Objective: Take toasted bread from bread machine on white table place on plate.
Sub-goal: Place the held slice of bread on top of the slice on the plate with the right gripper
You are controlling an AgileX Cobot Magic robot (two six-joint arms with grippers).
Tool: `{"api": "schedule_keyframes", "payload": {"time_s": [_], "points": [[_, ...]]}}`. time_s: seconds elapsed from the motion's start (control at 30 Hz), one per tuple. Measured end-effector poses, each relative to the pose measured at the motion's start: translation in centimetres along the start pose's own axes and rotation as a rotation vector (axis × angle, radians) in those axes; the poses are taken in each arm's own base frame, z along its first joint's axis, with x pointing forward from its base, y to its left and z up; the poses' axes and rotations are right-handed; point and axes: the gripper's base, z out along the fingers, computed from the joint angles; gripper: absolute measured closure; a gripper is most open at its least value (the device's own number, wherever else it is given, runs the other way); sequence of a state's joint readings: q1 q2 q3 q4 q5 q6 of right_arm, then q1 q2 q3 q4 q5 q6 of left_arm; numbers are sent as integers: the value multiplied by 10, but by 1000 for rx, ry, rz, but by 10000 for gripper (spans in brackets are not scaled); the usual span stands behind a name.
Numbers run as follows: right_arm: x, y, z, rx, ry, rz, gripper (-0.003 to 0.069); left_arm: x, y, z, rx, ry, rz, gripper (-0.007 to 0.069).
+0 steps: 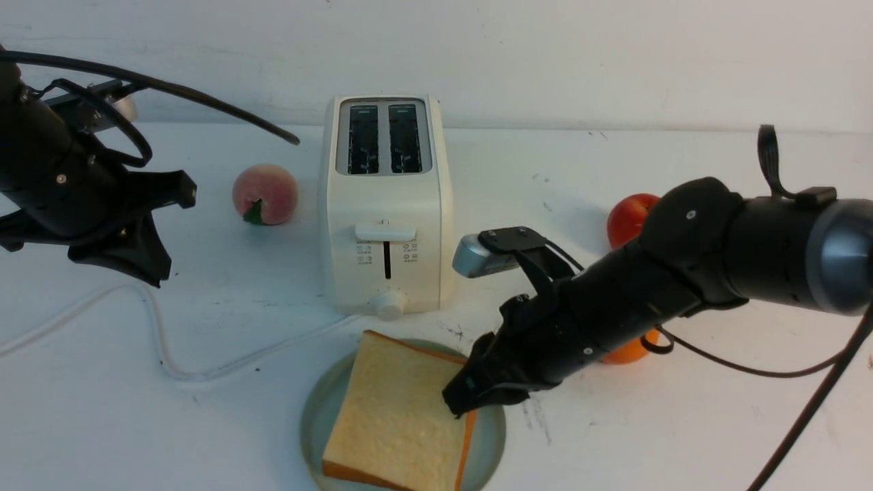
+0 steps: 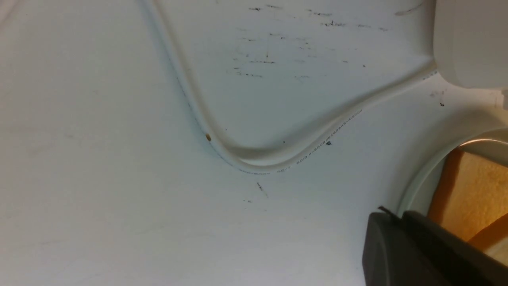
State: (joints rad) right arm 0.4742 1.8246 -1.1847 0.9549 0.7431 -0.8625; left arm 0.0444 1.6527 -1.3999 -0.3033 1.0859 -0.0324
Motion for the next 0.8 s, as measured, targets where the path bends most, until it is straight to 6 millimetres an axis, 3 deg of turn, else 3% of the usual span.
{"api": "schedule_keyframes", "payload": {"time_s": [0.1,0.3,0.5,0.63,0.8], "points": [[-1,-1,0,12,-7,-3,474,0,0,0,0,0,0,596],[-3,-5,0,52,-36,-10,247,0,0,0,0,0,0,588],[-6,-9,0,91,-65,-13,85,0,0,0,0,0,0,587],[-7,-11,-1,116,-69,-34,52,0,0,0,0,0,0,587],[-23,-11,-9,180,-76,-155,57,0,0,0,0,0,0,587]]}}
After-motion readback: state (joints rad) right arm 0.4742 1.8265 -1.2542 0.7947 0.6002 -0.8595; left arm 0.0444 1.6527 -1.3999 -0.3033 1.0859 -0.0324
